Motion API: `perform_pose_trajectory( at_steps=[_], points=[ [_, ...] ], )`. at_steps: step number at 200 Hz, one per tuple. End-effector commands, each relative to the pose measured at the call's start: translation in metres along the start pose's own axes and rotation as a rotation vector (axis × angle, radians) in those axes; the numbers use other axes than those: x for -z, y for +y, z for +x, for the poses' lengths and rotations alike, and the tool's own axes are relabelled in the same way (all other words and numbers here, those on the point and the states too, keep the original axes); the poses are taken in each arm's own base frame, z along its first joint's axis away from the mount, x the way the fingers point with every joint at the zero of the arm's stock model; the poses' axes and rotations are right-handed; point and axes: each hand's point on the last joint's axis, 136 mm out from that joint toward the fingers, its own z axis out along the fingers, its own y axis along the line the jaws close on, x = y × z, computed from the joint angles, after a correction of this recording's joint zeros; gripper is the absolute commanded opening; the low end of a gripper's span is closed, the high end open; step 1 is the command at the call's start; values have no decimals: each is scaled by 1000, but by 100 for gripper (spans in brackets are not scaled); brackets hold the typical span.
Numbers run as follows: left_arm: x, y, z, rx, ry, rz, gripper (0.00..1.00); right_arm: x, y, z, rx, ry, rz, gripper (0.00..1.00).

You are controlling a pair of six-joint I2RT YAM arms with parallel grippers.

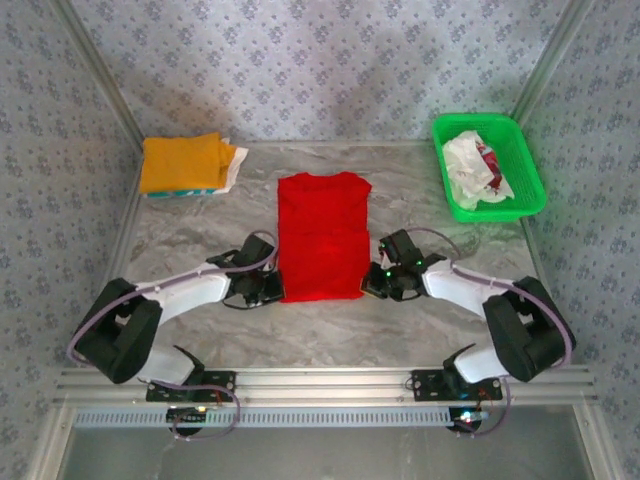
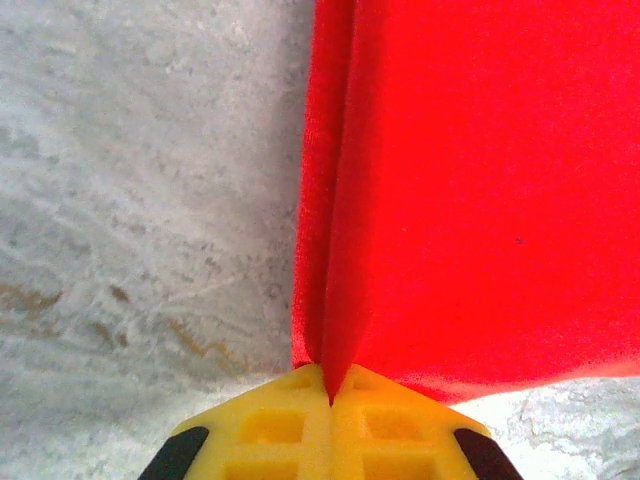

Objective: Fold and stack the t-shirts

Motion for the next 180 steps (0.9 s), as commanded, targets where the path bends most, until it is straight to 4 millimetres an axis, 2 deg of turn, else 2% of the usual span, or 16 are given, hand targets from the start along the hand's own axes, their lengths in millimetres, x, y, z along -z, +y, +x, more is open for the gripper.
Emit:
perform_pose_trajectory(
  at_steps=[1, 17, 37, 52, 65, 98, 136, 158, 180],
  points=[
    [8, 2, 5, -50, -27, 19, 0, 6, -20, 23, 1, 33, 62, 0],
    [13, -4, 16, -85, -17, 47, 0, 10, -27, 40, -5, 51, 72, 0],
    [22, -15, 36, -138, 15, 81, 0, 23, -27, 55, 21, 40, 73, 0],
    [31, -20, 44, -157, 25, 103, 0, 39, -20, 55, 43, -3, 66, 0],
    [43, -29, 41, -175, 2, 136, 0, 51, -11, 49, 39, -49, 46, 0],
    [78, -72, 7, -246, -101, 219, 0, 72, 14, 23, 93, -94, 51, 0],
    [101, -102, -58, -213, -191, 302, 0, 92, 41, -44, 73, -198, 0, 0],
    [101, -112, -90, -233, -217, 305, 0, 105, 59, -83, 132, -252, -1, 0],
    [92, -116, -122, -236, -244, 294, 0, 106, 67, -119, 152, -285, 4, 0]
  ],
)
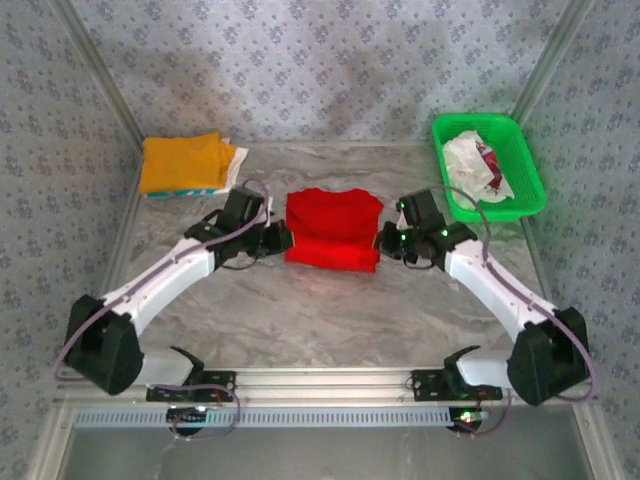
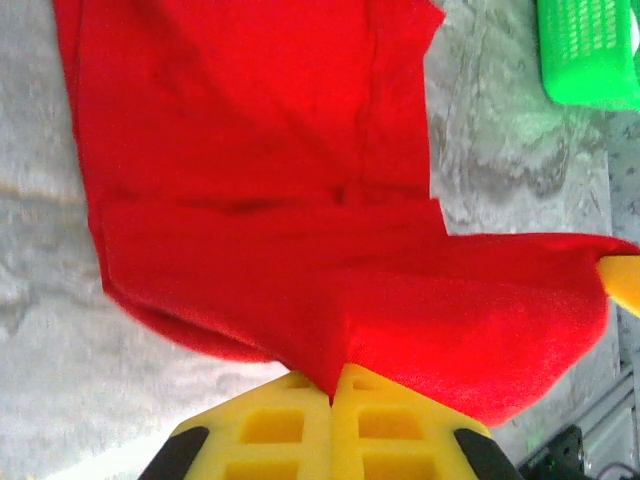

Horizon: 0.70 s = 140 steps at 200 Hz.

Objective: Fold and stack the t-shirts

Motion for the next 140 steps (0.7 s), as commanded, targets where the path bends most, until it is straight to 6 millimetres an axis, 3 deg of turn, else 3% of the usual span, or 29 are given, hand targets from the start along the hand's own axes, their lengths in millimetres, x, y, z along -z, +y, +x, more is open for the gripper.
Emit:
perform_pose_trajectory(
  at_steps=[1, 19, 24, 55, 108, 114, 118, 128, 140],
  points=[
    [-11, -4, -29, -55, -24, 27, 0, -2, 8, -34, 85, -38, 0, 0],
    [-20, 0, -54, -54, -48, 27, 0, -13, 3, -57, 81, -56, 22, 0],
    [-23, 1, -60, -62, -56, 19, 0, -10, 13, -70, 86, -78, 0, 0],
    [-37, 2, -97, -98, -78, 1, 0, -39, 12, -101, 91, -65, -11, 0],
    [-73, 19, -161, -116, -93, -37, 0, -72, 12, -160, 74, -101, -9, 0],
    [-77, 25, -169, -120, -101, -60, 0, -76, 13, -167, 65, -104, -15, 5],
    [-80, 28, -174, -124, -105, -77, 10, -79, 14, -173, 55, -104, -21, 13],
    [-86, 39, -188, -129, -100, -131, 45, -87, 15, -186, 44, -97, -25, 37],
    [-91, 49, -206, -141, -105, -191, 63, -94, 17, -200, 37, -99, -27, 51]
  ],
)
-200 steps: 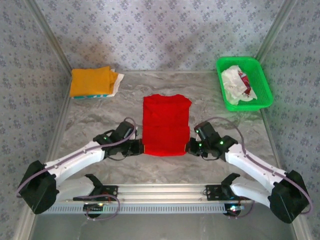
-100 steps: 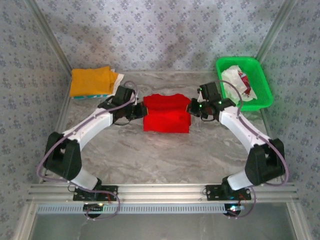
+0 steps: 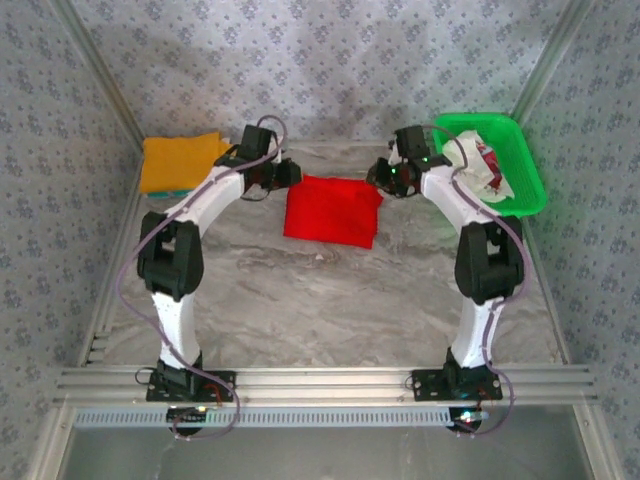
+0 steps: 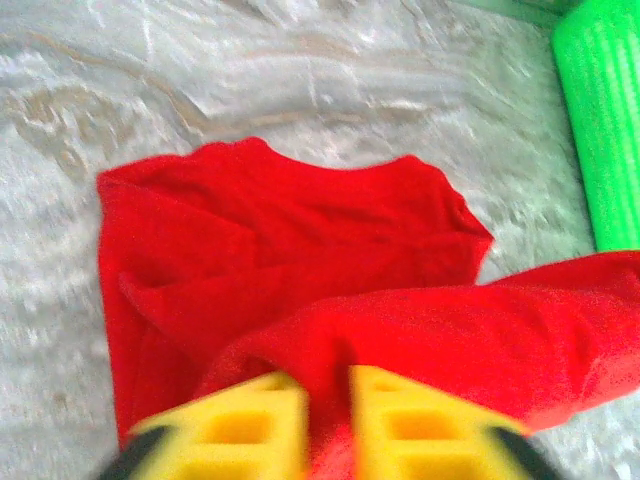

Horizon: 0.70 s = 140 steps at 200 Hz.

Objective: Fold and stack the t-shirts

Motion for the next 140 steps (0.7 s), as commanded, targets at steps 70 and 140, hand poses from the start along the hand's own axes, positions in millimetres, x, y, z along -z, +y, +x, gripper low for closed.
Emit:
perform_pose_trajectory(
  at_steps=[70, 140],
  points=[
    [35, -19, -36, -126, -189, -28, 52, 18, 44, -9, 72, -47, -152, 32],
    [-69, 26, 25, 20, -32, 92, 44, -66, -6, 53, -84, 96, -147, 2]
  ],
)
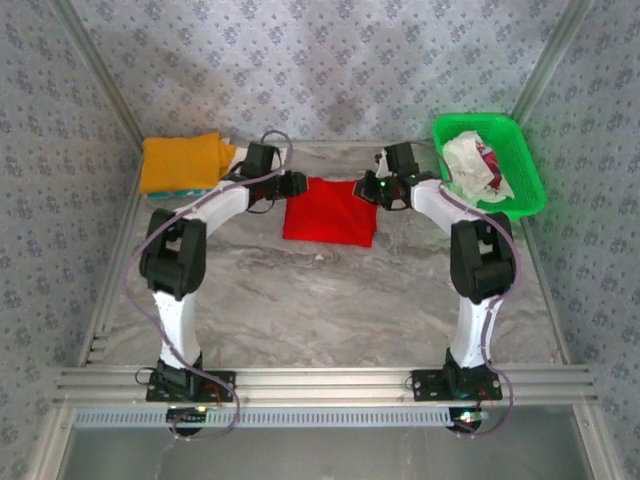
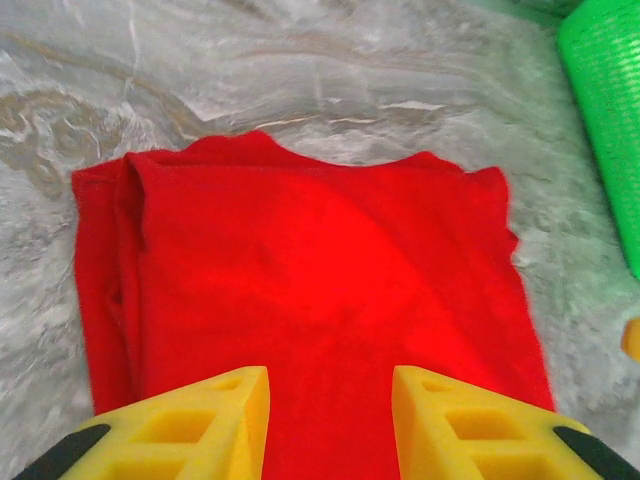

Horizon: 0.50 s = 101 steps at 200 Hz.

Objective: Fold and stack the t-shirts

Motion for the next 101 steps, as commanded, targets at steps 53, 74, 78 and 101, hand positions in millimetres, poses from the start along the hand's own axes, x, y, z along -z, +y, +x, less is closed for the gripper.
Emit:
perform_pose_trajectory(
  at_steps=[53, 74, 78, 101],
  points=[
    [-70, 58, 12, 99, 65, -66, 44, -59, -72, 22, -142, 65, 117, 0],
    [-74, 67, 32, 122, 104, -99, 44, -61, -87, 34, -174, 81, 153, 0],
    [-74, 69, 37, 127, 108, -106, 44, -61, -89, 37, -180, 85, 154, 0],
    [-65, 82, 69, 177, 137, -133, 44, -60, -98, 57, -210, 112, 165, 0]
  ],
)
